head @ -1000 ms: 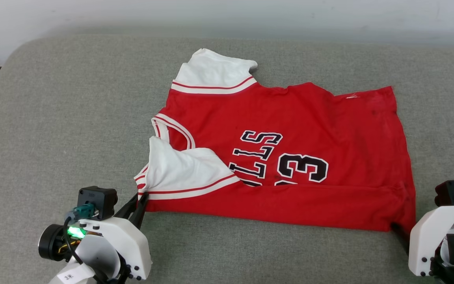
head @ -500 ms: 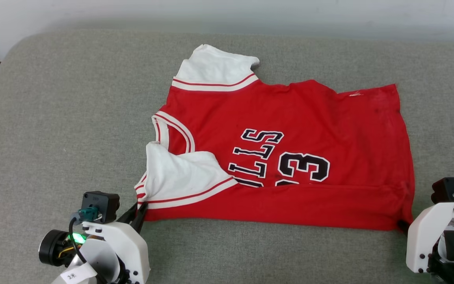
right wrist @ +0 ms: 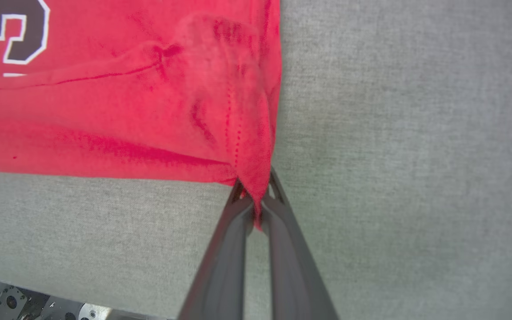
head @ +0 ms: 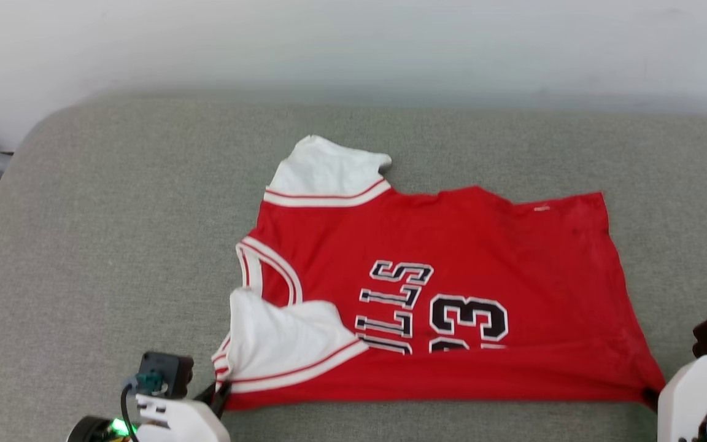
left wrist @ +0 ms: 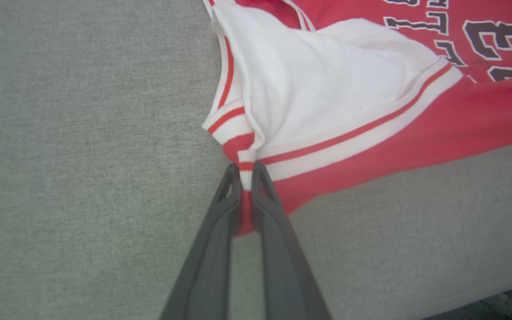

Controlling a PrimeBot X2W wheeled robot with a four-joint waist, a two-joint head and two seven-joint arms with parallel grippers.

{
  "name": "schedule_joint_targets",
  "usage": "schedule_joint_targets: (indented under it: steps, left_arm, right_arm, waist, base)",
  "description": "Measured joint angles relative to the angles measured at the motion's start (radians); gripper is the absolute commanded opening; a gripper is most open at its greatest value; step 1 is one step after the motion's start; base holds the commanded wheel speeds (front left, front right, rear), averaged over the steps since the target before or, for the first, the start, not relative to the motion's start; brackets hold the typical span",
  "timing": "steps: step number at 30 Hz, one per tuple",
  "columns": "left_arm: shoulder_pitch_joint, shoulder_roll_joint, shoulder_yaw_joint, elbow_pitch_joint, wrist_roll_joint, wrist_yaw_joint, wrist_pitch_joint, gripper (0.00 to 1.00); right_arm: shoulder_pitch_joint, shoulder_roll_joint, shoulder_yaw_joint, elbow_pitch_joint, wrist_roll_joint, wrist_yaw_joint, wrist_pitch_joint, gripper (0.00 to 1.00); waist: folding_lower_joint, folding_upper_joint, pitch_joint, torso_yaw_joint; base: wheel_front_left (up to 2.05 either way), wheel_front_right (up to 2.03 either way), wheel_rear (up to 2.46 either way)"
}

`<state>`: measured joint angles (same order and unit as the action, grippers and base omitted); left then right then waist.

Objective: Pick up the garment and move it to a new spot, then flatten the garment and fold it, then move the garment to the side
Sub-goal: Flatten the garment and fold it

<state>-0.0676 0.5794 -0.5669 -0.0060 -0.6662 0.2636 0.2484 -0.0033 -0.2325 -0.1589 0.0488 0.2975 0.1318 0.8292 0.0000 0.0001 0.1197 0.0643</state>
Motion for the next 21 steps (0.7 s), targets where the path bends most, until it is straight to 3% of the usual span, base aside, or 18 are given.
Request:
schedule_joint_targets:
  steps: [10,21]
  left_arm:
    - [0.102,0.029,-0.017,-0.031,-0.023,0.019,0.027,0.0]
    - [0.075,0.001,-0.045,0.05,-0.017,-0.01,0.018,0.0]
  right_arm:
    - [0.15,0.041,-0.053,-0.157,0.01,0.0,0.053,0.0]
    - [0.162,0.066,-0.024,-0.107,-0.004,0.0,0.032,0.0]
  waist:
    - [0.0,0.0,-0.033,-0.013]
    - [0.0,0.0,-0.009,-0.022]
  base:
    - [0.0,0.0,0.0]
    - [0.0,0.0,0.0]
